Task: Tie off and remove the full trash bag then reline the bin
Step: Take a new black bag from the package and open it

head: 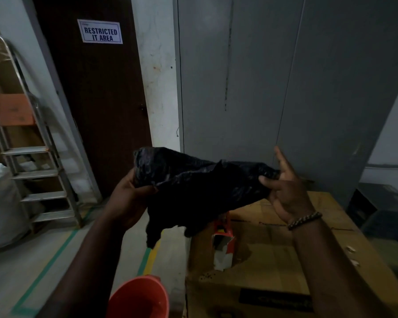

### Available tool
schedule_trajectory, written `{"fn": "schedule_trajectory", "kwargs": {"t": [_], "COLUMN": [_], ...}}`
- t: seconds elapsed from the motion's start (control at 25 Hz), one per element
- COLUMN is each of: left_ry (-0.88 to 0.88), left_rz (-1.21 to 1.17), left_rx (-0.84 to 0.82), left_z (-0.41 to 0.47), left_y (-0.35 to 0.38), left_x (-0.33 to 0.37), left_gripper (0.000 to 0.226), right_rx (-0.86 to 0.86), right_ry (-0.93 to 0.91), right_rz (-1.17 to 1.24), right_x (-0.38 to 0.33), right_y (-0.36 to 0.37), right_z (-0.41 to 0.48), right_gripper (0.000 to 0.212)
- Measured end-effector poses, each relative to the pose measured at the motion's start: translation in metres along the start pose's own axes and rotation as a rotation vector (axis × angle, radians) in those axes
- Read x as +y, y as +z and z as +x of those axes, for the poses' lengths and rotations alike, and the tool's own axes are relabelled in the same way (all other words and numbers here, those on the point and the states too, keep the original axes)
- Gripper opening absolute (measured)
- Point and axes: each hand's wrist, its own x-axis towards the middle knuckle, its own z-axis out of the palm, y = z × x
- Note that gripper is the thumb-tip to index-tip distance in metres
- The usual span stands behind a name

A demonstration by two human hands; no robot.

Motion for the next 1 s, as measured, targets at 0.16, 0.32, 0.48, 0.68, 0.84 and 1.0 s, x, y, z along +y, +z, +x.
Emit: {"fn": "schedule_trajectory", "kwargs": {"t": [0.16,0.32,0.48,0.68,0.84,1.0], "left_ry": [0.017,0.018,-0.081,-0.071,-0.073,-0.068], "left_rz": [0.083,0.059,-0.067,-0.221,-0.113,-0.092], "left_rx": [0.231,0.313,0.358,0.116,0.119,0.292], "left_z": [0.004,0.006,0.006,-0.002,0.000,0.009], "left_y": [-0.020,-0.031,-0.024,-0.025,-0.028,-0.043], "left_x": [0.005,0.009,0.009,0.006,0.003,0.004], "left_gripper": [0.031,0.025,0.026,0.047,0.066,0.037], "right_rx": [0.317,0.478,0.115,-0.204,0.083,0.233], "right_ry": [0.005,0.018,-0.043,0.013,-0.033,-0.106], "right_rz": [-0.012,0.091,0.437,0.074,-0.239,0.032], "right_x": [-0.011,-0.004,0.008,0.024,0.023,0.013], "right_y": [-0.008,-0.013,-0.011,0.008,0.017,0.005], "right_z": [0.013,0.022,0.025,0.016,0.027,0.039], "right_gripper": [0.047,0.013,0.027,0.066,0.037,0.031]}}
